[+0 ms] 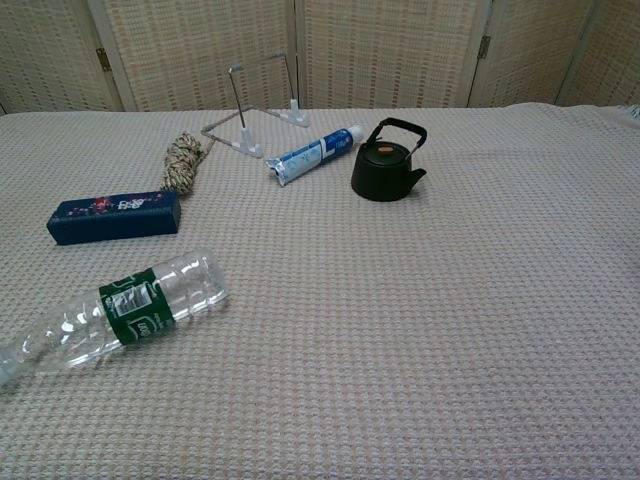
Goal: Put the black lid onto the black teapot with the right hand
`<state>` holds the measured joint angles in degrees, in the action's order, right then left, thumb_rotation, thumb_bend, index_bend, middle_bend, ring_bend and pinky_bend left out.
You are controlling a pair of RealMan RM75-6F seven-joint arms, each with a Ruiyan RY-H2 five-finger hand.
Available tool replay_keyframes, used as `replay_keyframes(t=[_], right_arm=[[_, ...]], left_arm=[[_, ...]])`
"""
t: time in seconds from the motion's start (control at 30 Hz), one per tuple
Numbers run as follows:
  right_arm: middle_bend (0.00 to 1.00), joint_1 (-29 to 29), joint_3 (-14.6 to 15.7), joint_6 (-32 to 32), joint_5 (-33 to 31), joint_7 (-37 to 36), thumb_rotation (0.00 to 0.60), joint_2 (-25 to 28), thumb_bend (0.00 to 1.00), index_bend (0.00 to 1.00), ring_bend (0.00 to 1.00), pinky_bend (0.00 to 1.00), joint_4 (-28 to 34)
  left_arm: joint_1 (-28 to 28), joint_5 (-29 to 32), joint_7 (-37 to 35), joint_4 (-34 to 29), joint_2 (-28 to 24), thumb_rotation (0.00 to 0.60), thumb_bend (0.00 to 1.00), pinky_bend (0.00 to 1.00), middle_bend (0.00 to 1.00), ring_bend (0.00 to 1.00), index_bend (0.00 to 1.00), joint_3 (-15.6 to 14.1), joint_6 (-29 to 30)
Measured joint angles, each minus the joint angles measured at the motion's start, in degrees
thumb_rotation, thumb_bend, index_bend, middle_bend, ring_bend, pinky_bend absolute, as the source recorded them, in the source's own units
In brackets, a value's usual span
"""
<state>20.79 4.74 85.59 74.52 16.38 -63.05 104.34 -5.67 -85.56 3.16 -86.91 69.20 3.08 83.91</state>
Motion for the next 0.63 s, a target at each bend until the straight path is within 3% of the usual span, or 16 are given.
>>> replay_keyframes(t=[0.3, 0.63], right_arm=[[0.15, -10.56, 2.85, 9.87, 8.61, -8.25, 0.600, 0.90, 0.37, 0.17, 0.18, 0.14, -4.28], [0.15, -11.79, 1.51, 7.12, 12.74, -10.94, 0.600, -0.04, 0.37, 0.17, 0.18, 0.13, -7.56]], left_arm=[[-0.07, 0.63, -0.04, -3.12, -0.36, 0.600, 0.16, 0.00, 0.00, 0.01, 0.07, 0.56, 0.69], [1.00, 3.67, 1.54, -3.51, 0.21, 0.600, 0.16, 0.00, 0.00, 0.01, 0.06, 1.40, 1.83]])
